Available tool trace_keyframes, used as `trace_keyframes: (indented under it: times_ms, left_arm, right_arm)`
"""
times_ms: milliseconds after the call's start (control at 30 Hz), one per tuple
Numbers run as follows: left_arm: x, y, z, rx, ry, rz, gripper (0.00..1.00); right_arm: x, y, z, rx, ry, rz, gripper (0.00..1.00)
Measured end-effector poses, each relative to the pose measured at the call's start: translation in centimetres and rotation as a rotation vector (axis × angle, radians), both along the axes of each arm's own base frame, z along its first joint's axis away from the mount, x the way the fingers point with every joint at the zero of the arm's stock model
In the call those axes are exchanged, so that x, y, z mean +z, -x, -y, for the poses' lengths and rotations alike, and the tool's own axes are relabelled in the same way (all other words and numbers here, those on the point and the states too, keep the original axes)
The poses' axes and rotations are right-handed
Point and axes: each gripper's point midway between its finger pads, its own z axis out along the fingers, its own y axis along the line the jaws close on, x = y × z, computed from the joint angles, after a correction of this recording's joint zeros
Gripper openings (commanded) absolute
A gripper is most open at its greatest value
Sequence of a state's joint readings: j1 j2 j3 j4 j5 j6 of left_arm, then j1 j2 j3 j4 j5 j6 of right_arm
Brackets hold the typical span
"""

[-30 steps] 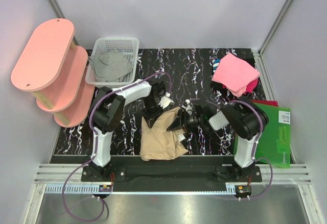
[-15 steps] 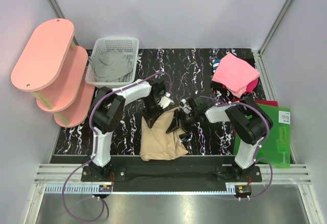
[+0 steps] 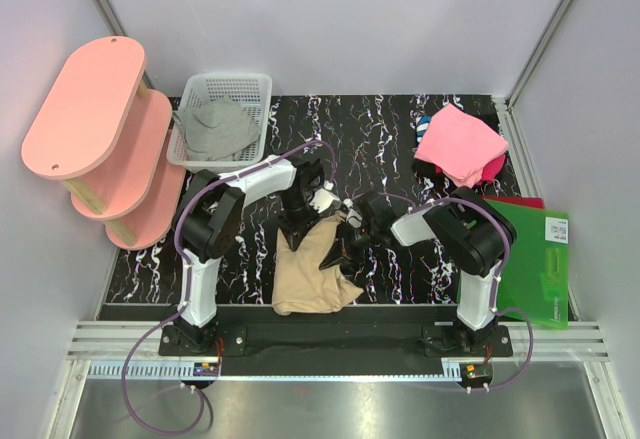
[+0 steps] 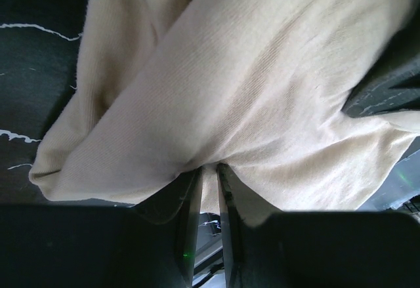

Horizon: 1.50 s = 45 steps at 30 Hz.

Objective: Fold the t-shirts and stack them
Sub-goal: Put the neatly folded tshirt into the corner of the board with the right arm

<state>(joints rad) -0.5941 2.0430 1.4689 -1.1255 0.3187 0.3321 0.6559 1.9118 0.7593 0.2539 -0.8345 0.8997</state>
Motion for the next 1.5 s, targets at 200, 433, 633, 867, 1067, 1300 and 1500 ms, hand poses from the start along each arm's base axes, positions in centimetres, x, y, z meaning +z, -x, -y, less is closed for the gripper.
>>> trace_keyframes:
  times_ms: [200, 433, 633, 867, 1067, 1300, 1500]
  left_arm:
    - [1.8, -1.0, -0.6, 0.016, 0.017, 0.036, 0.27]
    - [14.1, -6.2, -4.6, 0.151, 0.146, 0.415, 0.33]
    - [20.4, -4.0, -10.4, 0.277, 0.181, 0.654, 0.33]
    - [12.9, 0.3, -13.5, 0.34, 0.081, 0.449, 0.31]
    - [11.2, 1.0, -15.1, 0.394, 0.075, 0.401, 0.31]
    - [12.2, 0.4, -16.3, 0.445, 0.121, 0.448, 0.3]
    - [12.7, 0.5, -15.8, 0.444, 0.161, 0.456, 0.3]
  right_arm:
    - [0.0, -0.3, 0.4, -0.025, 0.057, -0.005, 0.0]
    - [3.1, -6.3, 1.7, -0.115, 0.078, 0.029, 0.0]
    - [12.2, -18.9, 4.5, -0.25, 0.014, 0.252, 0.0]
    - [20.4, -29.8, 9.9, -0.379, -0.032, 0.424, 0.0]
    - [22.1, -34.8, 16.9, -0.507, -0.022, 0.424, 0.0]
    - [21.7, -36.6, 28.3, -0.718, 0.025, 0.366, 0.0]
    - [20.1, -36.2, 33.5, -0.811, 0.052, 0.32, 0.0]
